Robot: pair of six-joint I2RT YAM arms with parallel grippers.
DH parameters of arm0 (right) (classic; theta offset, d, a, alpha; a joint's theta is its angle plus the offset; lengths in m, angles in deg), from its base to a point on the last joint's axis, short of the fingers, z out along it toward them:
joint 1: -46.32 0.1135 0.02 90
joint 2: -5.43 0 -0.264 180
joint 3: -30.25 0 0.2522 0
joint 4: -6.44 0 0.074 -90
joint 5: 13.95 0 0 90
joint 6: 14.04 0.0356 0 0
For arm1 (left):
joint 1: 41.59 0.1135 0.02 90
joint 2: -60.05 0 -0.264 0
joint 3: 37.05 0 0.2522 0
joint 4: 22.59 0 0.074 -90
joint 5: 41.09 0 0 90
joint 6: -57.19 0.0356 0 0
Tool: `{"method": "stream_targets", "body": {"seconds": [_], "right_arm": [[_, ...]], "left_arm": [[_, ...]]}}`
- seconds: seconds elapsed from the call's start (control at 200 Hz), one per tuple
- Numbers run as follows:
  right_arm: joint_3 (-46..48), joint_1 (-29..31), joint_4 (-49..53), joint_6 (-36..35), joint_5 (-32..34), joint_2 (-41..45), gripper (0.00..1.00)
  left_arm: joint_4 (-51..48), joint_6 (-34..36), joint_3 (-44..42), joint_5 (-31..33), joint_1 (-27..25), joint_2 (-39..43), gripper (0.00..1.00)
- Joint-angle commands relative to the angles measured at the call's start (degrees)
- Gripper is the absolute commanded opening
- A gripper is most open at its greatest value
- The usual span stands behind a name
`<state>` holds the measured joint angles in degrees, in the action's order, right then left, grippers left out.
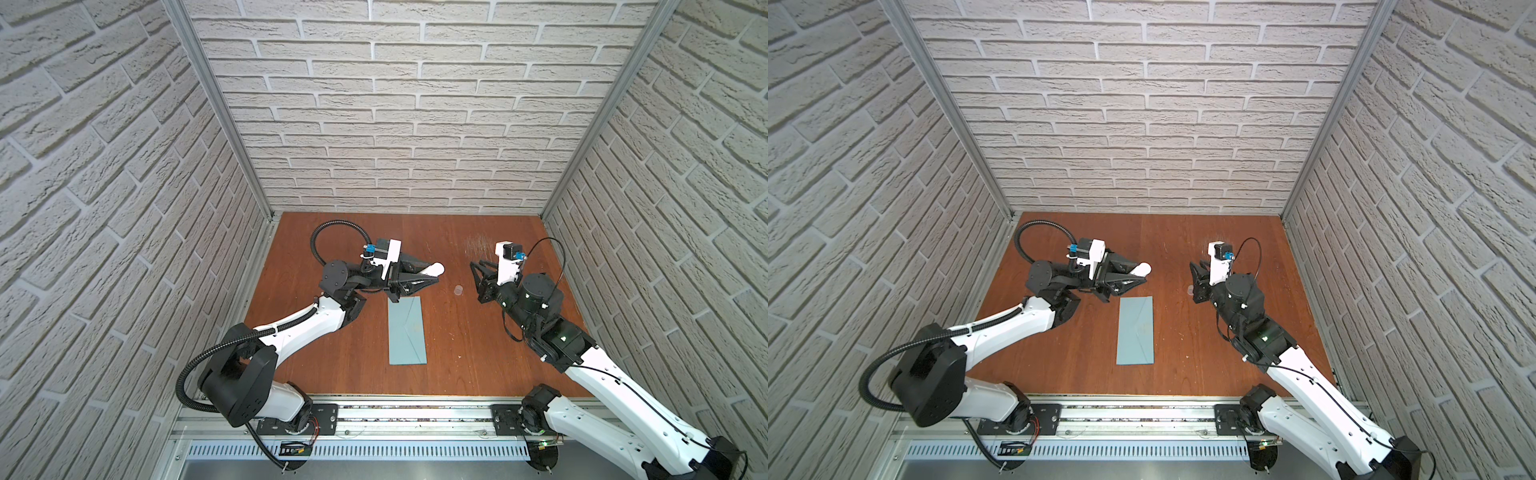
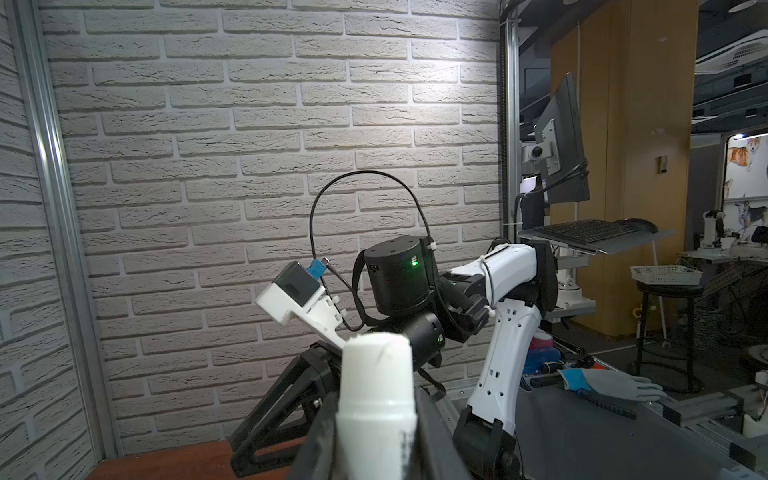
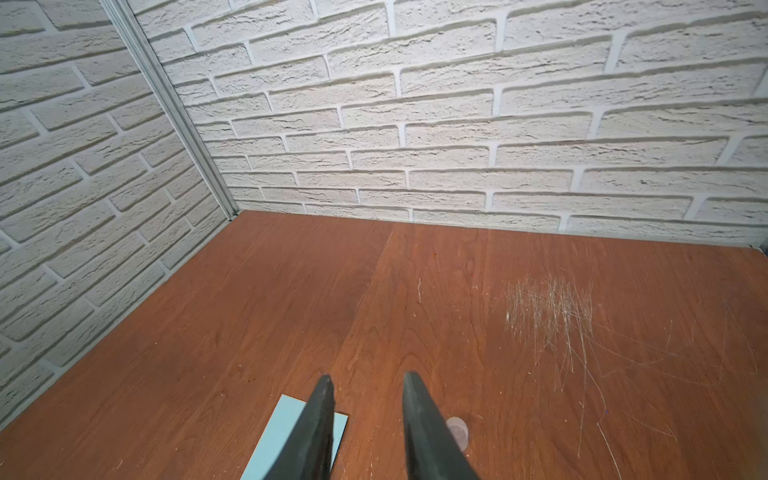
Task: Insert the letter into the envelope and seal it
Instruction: 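Open the right gripper and pull it well back from the glue stick, then move the right gripper back and close it on the glue stick body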
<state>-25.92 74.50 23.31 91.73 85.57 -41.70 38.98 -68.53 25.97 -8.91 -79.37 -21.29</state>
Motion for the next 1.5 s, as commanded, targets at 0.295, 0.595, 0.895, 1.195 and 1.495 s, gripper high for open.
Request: {"method": "stream_targets", "body": {"seconds": [0.295,0.595,0.895,1.195,1.495], "right_arm": [[2.0,-2.9,-6.4,2.3,-15.0,0.9,0.31],[8.9,-2.8,-34.4,8.3,-32.0,-0.4,0.42],[7.0,-2.8,-48.3,16.2,-36.4,-9.2,0.53],[6.2,-2.9,-69.6,27.1,-38.4,-21.8,0.55],[2.3,-3.0,-78.7,35.2,-41.5,-30.4,0.55]], "left_arm": [[-9.7,-3.0,3.2,22.2,3.6,-1.8,0.00],[2.2,-17.9,4.8,34.5,2.7,-5.8,0.00],[5.0,-25.5,6.8,36.1,0.6,-9.0,0.01],[5.0,-25.3,7.6,33.7,-0.6,-9.5,0.15],[5.0,-25.2,7.7,31.9,-0.8,-9.6,0.23]]}}
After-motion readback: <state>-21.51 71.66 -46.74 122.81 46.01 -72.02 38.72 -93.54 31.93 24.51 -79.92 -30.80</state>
